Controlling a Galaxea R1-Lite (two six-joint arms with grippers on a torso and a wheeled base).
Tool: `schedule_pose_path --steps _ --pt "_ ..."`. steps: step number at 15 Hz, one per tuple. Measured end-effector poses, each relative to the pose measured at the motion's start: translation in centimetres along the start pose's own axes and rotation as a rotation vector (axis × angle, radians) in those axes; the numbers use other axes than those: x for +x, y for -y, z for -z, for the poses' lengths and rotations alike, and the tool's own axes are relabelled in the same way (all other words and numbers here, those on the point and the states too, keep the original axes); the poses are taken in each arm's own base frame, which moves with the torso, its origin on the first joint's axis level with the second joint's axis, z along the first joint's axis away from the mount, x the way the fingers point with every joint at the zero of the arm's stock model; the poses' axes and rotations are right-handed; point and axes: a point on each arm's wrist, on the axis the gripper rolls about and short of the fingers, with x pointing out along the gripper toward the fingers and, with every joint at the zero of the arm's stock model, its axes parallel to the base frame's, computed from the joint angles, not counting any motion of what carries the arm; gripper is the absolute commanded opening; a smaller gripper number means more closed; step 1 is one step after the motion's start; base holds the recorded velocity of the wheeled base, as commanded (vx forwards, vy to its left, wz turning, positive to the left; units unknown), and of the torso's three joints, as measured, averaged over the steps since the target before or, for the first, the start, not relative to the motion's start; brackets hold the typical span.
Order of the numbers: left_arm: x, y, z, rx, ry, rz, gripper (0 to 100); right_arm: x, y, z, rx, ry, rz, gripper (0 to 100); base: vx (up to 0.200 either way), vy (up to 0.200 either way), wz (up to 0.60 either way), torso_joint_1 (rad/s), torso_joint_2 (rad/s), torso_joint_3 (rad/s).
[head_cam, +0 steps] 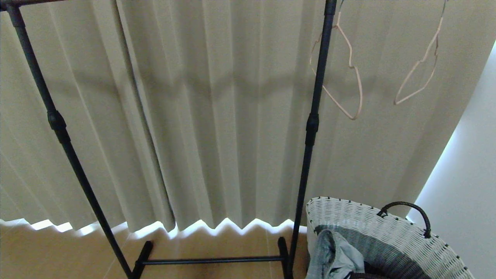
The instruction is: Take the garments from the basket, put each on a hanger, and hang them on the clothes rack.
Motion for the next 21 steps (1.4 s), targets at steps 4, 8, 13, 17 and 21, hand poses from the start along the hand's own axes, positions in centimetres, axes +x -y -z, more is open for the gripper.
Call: schedule_pose_path --steps 4,8,13,17,21 --pt "0.00 0.00 0.00 0.000 0.000 0.000 100 0.00 0.00 -0.01 -0.001 0.001 0.000 100 0.000 0.000 0.00 0.000 0.00 0.000" --pt "0.00 0.00 0.00 0.000 0.000 -0.001 100 0.00 0.00 -0.02 0.001 0.001 0.000 100 -0.050 0.000 0.00 -0.001 0.00 0.001" --pt "0.00 0.00 0.00 -0.002 0.000 -0.001 100 0.00 0.00 0.01 0.000 0.000 0.000 100 -0.160 0.000 0.00 0.006 0.00 0.002" --pt "0.00 0.00 0.00 -0.002 0.000 -0.001 100 0.00 0.00 -0.01 0.000 0.001 0.000 100 0.000 0.000 0.00 0.000 0.00 0.000" --pt "0.00 0.00 0.00 -0.002 0.000 -0.001 100 0.00 0.00 -0.02 0.001 0.001 0.000 100 0.000 0.000 0.00 0.000 0.00 0.000"
